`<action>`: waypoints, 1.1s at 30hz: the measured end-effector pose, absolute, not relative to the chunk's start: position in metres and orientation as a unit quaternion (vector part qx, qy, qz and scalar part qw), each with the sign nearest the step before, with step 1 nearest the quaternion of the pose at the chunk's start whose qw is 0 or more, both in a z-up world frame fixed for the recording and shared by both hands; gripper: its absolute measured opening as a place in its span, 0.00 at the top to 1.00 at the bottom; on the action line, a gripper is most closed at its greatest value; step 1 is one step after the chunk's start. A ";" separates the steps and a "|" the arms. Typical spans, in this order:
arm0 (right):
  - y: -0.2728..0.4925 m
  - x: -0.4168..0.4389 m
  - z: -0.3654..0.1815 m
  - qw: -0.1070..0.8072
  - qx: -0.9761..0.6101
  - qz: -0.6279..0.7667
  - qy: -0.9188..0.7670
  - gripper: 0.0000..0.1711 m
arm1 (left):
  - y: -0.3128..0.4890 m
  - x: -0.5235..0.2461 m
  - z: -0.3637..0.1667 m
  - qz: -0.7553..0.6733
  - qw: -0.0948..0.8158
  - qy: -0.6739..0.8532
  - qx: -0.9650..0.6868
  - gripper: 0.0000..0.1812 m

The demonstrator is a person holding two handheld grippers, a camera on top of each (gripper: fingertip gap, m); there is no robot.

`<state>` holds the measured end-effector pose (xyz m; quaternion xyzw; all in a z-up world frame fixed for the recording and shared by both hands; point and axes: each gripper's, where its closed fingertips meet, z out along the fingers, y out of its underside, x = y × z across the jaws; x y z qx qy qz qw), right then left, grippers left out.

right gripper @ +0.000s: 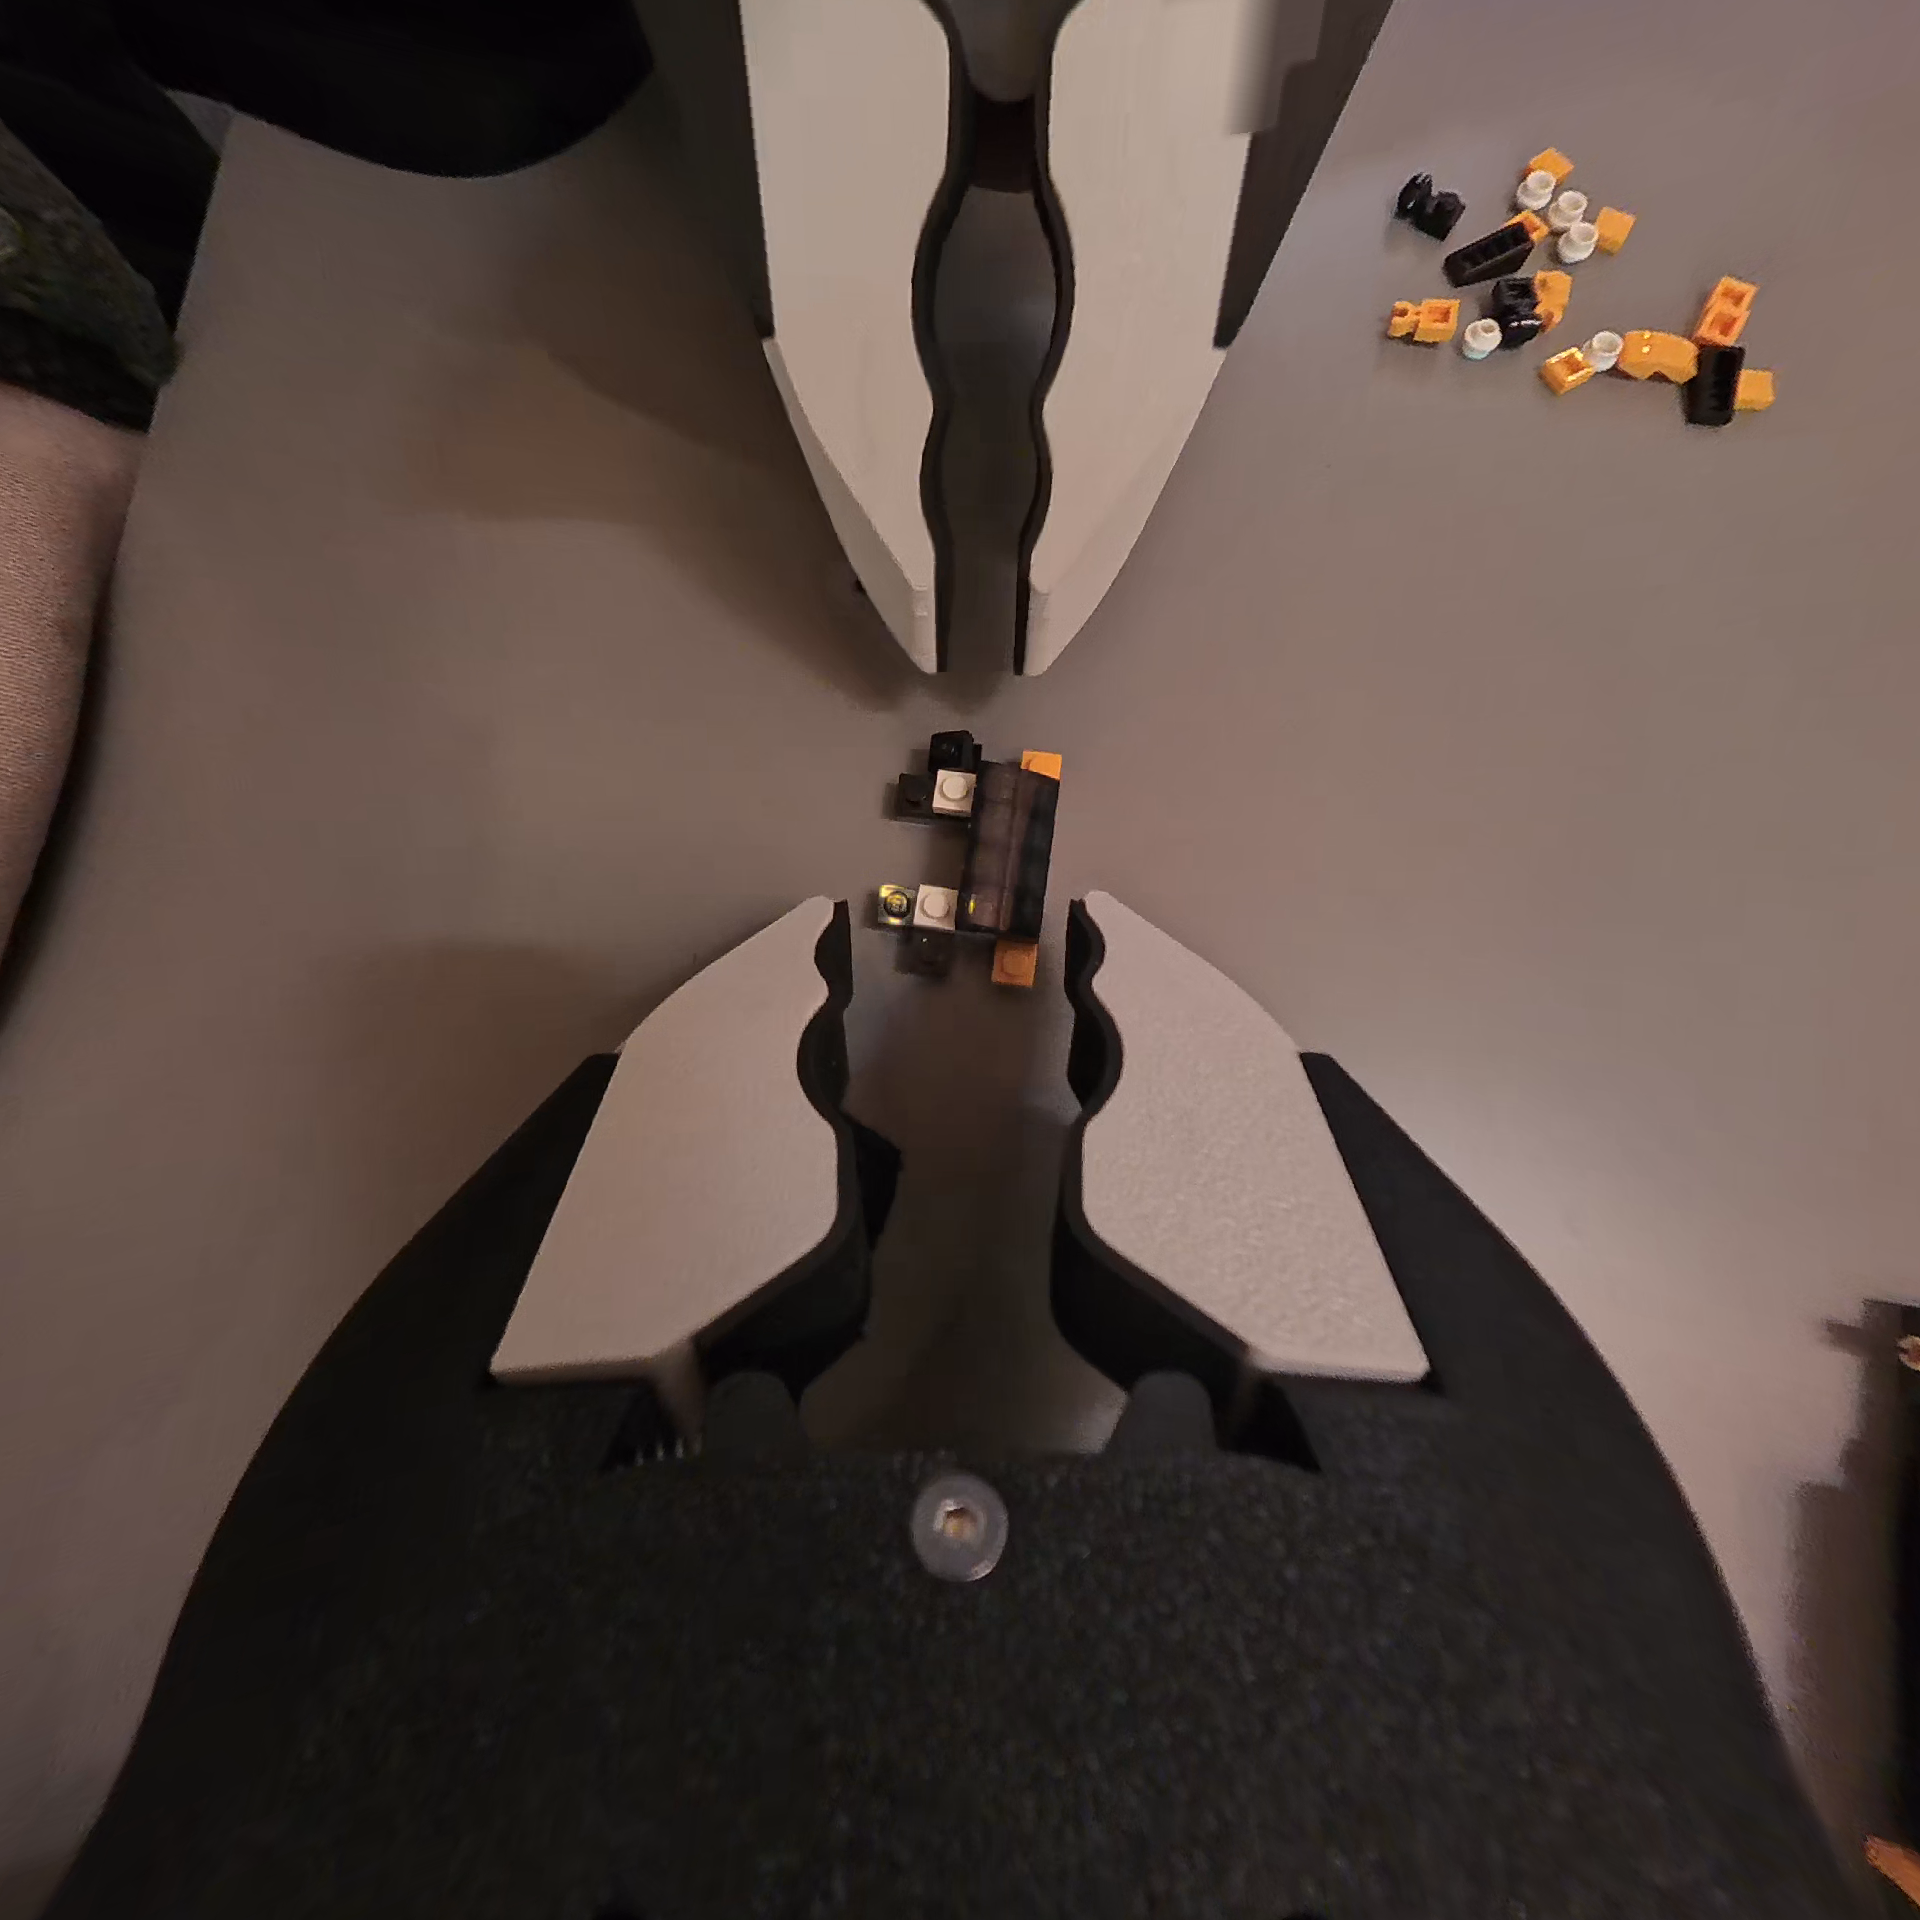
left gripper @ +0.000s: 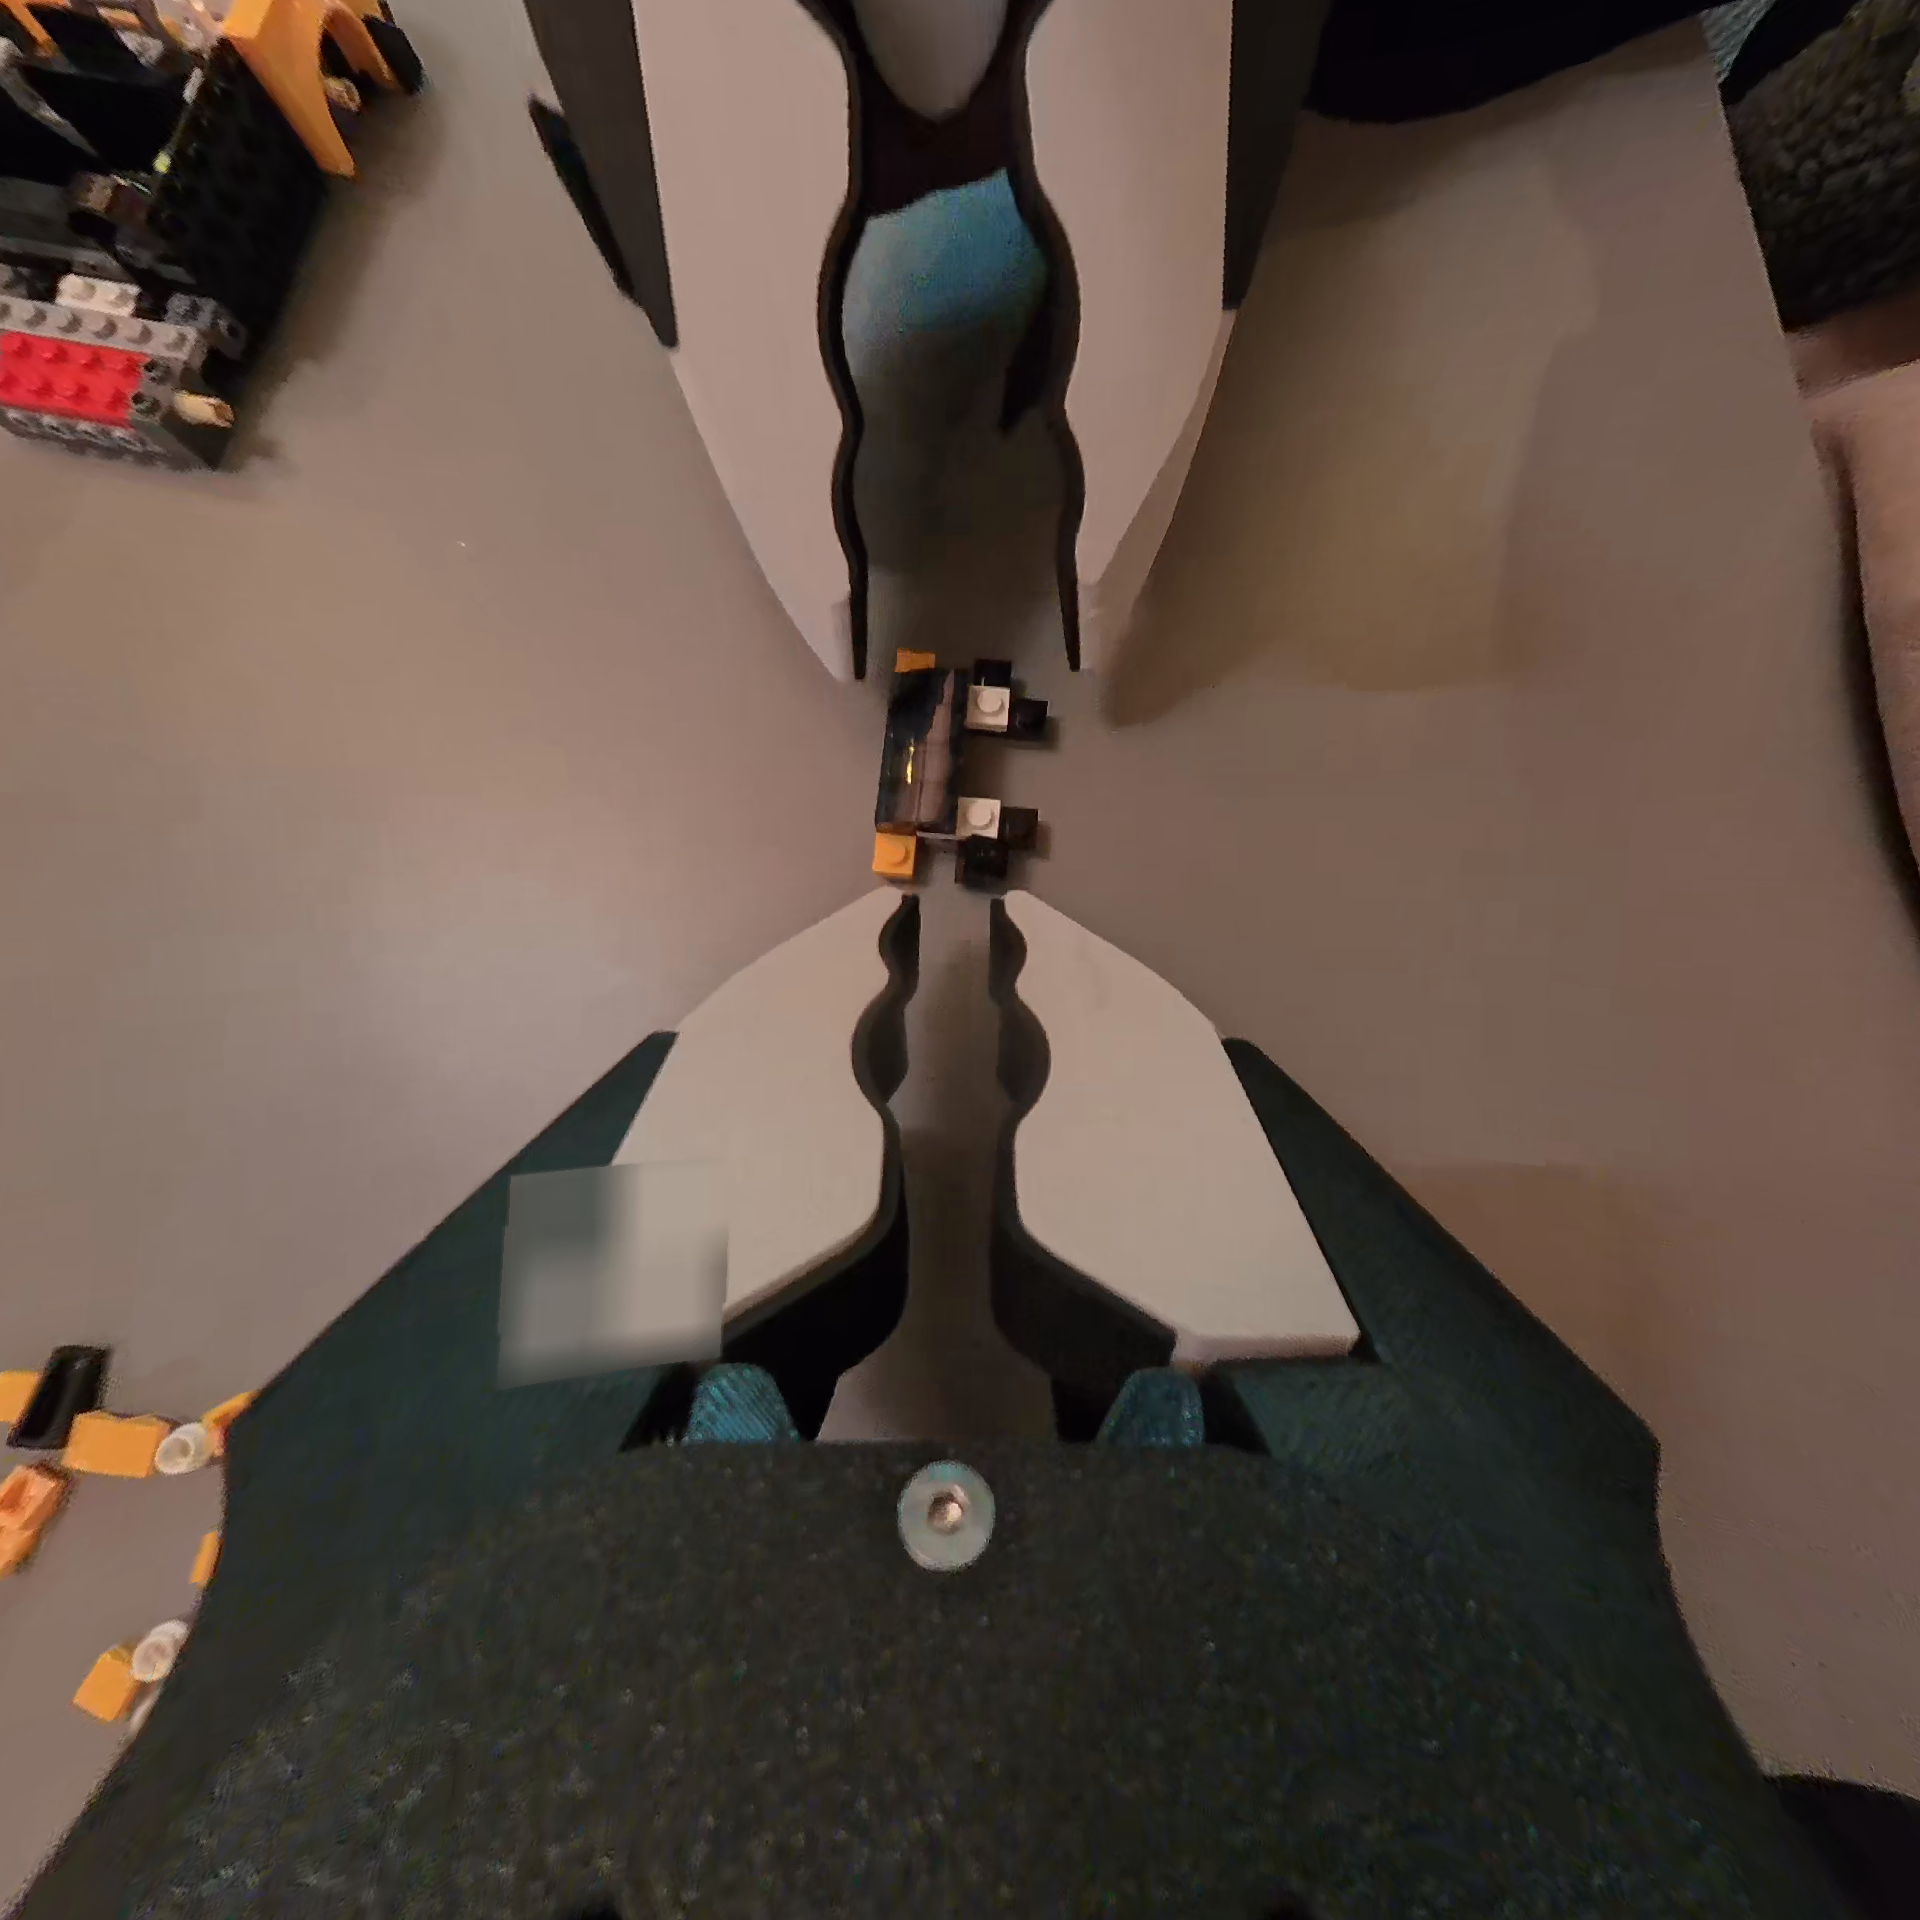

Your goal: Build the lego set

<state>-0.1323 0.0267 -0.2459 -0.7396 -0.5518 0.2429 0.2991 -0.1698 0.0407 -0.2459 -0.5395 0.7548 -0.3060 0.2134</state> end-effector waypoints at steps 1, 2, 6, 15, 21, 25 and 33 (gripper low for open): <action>0.026 -0.132 -0.246 0.298 -0.740 0.241 -0.553 0.77 | 0.040 -0.170 -0.249 -0.303 0.210 0.757 -0.540 0.93; 0.026 -0.132 -0.247 0.297 -0.740 0.238 -0.554 0.77 | 0.040 -0.170 -0.252 -0.300 0.207 0.759 -0.540 0.93; 0.027 -0.129 -0.251 0.293 -0.744 0.220 -0.559 0.77 | 0.044 -0.170 -0.255 -0.300 0.210 0.752 -0.548 0.91; 0.018 -0.129 -0.241 0.294 -0.732 0.199 -0.582 0.81 | 0.048 -0.165 -0.254 -0.324 0.224 0.735 -0.552 0.89; -0.004 -0.141 -0.247 0.254 -0.716 0.238 -0.605 0.83 | 0.050 -0.164 -0.255 -0.332 0.223 0.730 -0.555 0.89; -0.008 -0.147 -0.255 0.239 -0.715 0.243 -0.610 0.83 | 0.047 -0.162 -0.256 -0.343 0.217 0.729 -0.551 0.89; -0.001 -0.142 -0.254 0.246 -0.723 0.238 -0.600 0.83 | 0.040 -0.162 -0.257 -0.349 0.207 0.736 -0.541 0.89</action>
